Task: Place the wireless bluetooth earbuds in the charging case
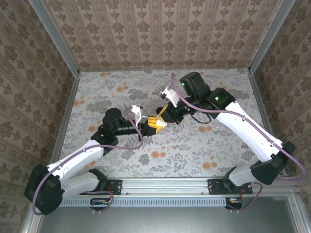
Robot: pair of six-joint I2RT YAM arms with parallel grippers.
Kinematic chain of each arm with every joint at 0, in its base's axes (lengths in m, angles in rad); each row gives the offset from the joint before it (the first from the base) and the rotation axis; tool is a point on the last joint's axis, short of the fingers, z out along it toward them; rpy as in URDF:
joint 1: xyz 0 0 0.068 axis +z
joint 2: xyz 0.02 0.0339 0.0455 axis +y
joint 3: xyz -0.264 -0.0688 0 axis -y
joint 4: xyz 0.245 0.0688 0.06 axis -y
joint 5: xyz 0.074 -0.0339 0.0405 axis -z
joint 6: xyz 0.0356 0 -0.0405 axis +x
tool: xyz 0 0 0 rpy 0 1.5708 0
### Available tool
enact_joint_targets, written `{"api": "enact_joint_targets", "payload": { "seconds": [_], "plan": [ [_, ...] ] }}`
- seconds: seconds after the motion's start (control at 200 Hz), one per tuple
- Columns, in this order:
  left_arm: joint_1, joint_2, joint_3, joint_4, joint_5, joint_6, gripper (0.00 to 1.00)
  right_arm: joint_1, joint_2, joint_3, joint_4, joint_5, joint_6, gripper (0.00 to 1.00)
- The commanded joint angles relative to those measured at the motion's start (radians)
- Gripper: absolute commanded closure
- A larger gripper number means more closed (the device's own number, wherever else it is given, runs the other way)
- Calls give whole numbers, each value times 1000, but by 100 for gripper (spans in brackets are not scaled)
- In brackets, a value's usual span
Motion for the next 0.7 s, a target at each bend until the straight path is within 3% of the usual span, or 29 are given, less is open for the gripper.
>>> {"api": "enact_joint_targets", "payload": {
  "seconds": [0.0, 0.695],
  "plan": [
    [-3, -22, 45, 67, 7, 14, 100, 2, -27, -41, -14, 1, 16, 86],
    [-3, -46, 37, 64, 7, 14, 100, -43, -56, -27, -27, -73, 29, 87]
  ]
}}
